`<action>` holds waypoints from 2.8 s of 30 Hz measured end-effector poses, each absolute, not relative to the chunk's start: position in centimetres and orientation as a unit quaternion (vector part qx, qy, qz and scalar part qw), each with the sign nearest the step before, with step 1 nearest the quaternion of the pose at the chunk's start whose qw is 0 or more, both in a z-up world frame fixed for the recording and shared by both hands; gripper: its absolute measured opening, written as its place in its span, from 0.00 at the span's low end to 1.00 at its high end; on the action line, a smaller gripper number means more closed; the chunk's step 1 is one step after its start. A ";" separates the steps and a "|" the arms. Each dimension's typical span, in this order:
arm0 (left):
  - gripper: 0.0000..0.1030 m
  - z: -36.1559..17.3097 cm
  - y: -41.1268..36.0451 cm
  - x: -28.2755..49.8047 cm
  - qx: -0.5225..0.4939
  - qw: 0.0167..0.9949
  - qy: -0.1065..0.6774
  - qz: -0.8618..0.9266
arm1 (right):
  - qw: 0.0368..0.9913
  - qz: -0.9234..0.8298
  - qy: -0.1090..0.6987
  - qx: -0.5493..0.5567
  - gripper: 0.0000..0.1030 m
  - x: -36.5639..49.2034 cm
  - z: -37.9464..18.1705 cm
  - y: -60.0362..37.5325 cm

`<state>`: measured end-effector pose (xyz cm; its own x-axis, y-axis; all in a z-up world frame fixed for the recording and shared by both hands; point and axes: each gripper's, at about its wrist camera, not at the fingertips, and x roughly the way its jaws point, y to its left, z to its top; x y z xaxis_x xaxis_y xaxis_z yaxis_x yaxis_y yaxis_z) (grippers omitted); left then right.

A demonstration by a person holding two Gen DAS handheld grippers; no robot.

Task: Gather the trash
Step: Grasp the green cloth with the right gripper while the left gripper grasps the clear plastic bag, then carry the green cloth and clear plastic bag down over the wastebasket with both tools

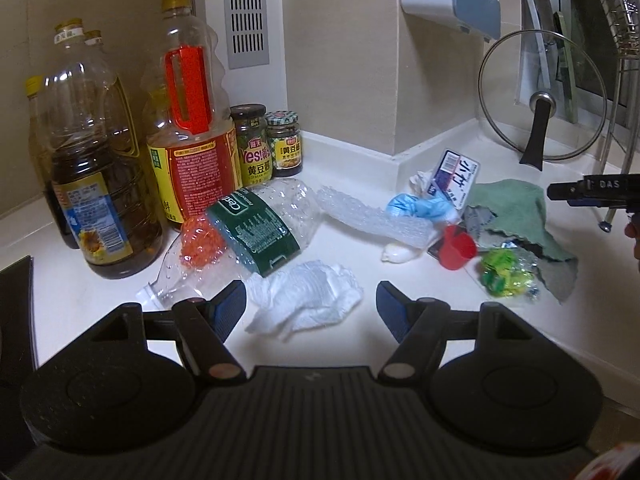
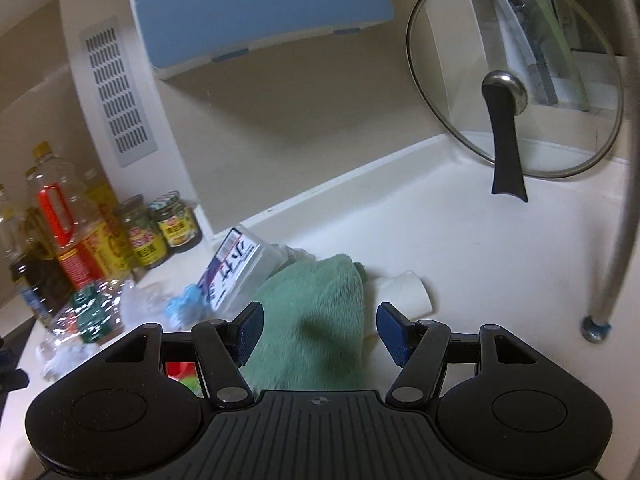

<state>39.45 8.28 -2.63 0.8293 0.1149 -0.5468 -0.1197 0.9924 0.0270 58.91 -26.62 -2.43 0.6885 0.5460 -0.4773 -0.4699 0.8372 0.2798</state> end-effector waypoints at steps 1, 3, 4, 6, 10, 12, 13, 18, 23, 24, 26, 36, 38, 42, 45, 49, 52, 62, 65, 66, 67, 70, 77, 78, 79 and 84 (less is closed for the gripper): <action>0.67 -2.8 8.5 39.7 -0.004 0.956 0.287 0.061 | 0.916 0.273 0.285 0.068 0.62 59.5 -2.7 -26.3; 0.67 -3.0 9.0 40.2 -0.005 0.955 0.289 0.059 | 0.916 0.265 0.291 0.070 0.62 60.6 -3.2 -25.9; 0.67 -3.1 9.2 40.4 -0.006 0.955 0.290 0.058 | 0.916 0.264 0.295 0.070 0.61 61.0 -3.5 -25.7; 0.67 -3.3 9.6 40.6 -0.006 0.955 0.291 0.055 | 0.915 0.264 0.297 0.069 0.61 61.5 -3.8 -25.4; 0.67 -3.5 10.4 41.0 -0.011 0.954 0.294 0.050 | 0.912 0.266 0.304 0.067 0.34 61.9 -4.0 -24.8; 0.67 -3.5 10.6 41.2 -0.012 0.955 0.294 0.045 | 0.913 0.270 0.297 0.070 0.21 61.7 -3.8 -24.7; 0.67 -3.5 10.6 41.3 -0.012 0.955 0.294 0.042 | 0.915 0.271 0.292 0.067 0.12 61.5 -3.7 -24.6; 0.67 -3.6 10.5 41.8 -0.012 0.955 0.294 0.032 | 0.925 0.279 0.249 0.062 0.08 60.2 -1.8 -24.3; 0.69 -3.9 10.2 42.4 -0.003 0.954 0.300 0.024 | 0.932 0.288 0.202 0.082 0.07 59.2 1.4 -24.6; 0.70 -4.0 10.1 42.5 -0.003 0.953 0.301 0.023 | 0.934 0.288 0.192 0.083 0.07 59.0 2.0 -24.7; 0.71 -4.3 10.0 42.7 0.000 0.953 0.303 0.024 | 0.936 0.291 0.174 0.089 0.07 58.6 3.4 -25.0; 0.76 -5.8 9.3 43.7 0.013 0.948 0.318 0.019 | 0.940 0.303 0.119 0.104 0.07 55.0 8.1 -27.2; 0.76 -6.1 9.2 44.1 0.014 0.947 0.321 0.023 | 0.939 0.305 0.122 0.106 0.07 54.1 8.3 -27.7; 0.75 -6.9 9.2 44.7 0.016 0.945 0.325 0.033 | 0.938 0.300 0.131 0.114 0.07 52.3 8.0 -29.1; 0.54 -7.3 9.0 44.9 0.025 0.945 0.325 0.036 | 0.939 0.292 0.141 0.118 0.07 51.2 7.4 -30.4; 0.27 -7.5 9.2 44.7 0.015 0.945 0.326 0.031 | 0.942 0.281 0.137 0.122 0.07 50.4 7.7 -31.9; 0.15 -6.9 9.4 44.2 0.005 0.948 0.316 0.032 | 0.943 0.280 0.119 0.131 0.07 49.9 8.9 -33.1; 0.12 -3.3 8.1 39.2 -0.020 0.958 0.283 0.031 | 0.924 0.338 0.101 0.150 0.07 46.4 11.0 -34.3; 0.12 -2.7 7.1 36.7 -0.028 0.959 0.281 0.031 | 0.910 0.368 0.109 0.154 0.07 44.8 10.8 -34.2; 0.12 -2.5 6.7 35.9 -0.032 0.958 0.283 0.032 | 0.906 0.377 0.111 0.155 0.07 44.3 10.8 -34.0; 0.12 -2.4 6.3 35.2 -0.036 0.957 0.285 0.032 | 0.902 0.387 0.114 0.155 0.07 43.8 10.7 -33.9; 0.12 -2.2 4.9 32.5 -0.044 0.957 0.285 0.033 | 0.886 0.413 0.129 0.167 0.07 42.4 10.3 -33.6; 0.12 -2.4 2.0 26.1 -0.072 0.952 0.294 0.042 | 0.846 0.476 0.169 0.171 0.07 38.8 8.7 -32.7; 0.12 -2.6 1.6 25.3 -0.074 0.951 0.296 0.044 | 0.841 0.482 0.176 0.171 0.07 38.3 8.4 -32.7; 0.12 -2.8 1.2 24.5 -0.077 0.950 0.298 0.047 | 0.836 0.489 0.184 0.169 0.07 37.8 7.9 -32.5; 0.12 -4.5 -0.4 21.4 -0.093 0.941 0.319 0.063 | 0.811 0.514 0.232 0.154 0.07 35.8 5.0 -31.5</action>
